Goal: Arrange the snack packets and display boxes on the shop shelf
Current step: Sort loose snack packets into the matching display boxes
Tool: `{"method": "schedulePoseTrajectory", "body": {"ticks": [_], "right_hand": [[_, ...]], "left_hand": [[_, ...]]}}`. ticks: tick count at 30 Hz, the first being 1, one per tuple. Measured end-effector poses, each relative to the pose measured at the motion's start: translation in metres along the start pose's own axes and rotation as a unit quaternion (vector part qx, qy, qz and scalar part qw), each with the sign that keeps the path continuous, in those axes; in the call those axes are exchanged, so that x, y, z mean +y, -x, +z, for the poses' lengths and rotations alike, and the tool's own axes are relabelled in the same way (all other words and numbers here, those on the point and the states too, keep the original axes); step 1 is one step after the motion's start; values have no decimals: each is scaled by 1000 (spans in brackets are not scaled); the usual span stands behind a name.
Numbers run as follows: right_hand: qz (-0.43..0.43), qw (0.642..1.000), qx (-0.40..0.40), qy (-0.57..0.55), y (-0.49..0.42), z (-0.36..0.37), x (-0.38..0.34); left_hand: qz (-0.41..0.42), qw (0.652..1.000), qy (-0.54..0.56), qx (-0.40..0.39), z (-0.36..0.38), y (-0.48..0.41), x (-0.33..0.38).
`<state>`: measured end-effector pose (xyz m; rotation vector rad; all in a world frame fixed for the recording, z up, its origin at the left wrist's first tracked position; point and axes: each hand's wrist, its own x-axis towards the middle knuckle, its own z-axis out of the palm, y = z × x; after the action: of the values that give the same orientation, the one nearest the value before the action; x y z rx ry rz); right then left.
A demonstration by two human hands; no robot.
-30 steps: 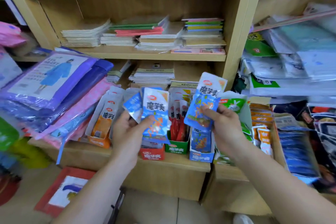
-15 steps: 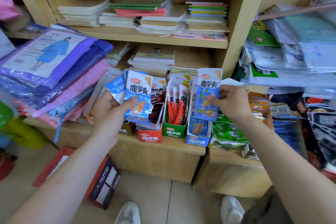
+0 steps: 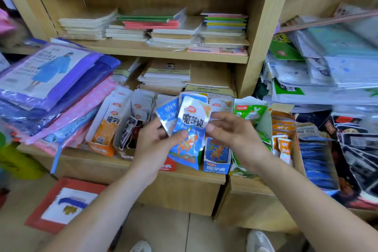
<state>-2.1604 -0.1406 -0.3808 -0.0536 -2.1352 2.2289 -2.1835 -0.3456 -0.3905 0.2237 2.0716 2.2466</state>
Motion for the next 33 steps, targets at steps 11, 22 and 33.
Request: {"method": "schedulePoseTrajectory", "body": {"ticks": [11, 22, 33], "right_hand": [[-14, 997, 40, -59, -3, -4, 8], [-50, 971, 169, 163, -23, -53, 7], [-1, 999, 34, -15, -7, -24, 5]], "left_hand": [[12, 999, 29, 2, 31, -2, -4], [11, 998, -28, 53, 25, -11, -9], [13, 1000, -26, 12, 36, -8, -9]]}}
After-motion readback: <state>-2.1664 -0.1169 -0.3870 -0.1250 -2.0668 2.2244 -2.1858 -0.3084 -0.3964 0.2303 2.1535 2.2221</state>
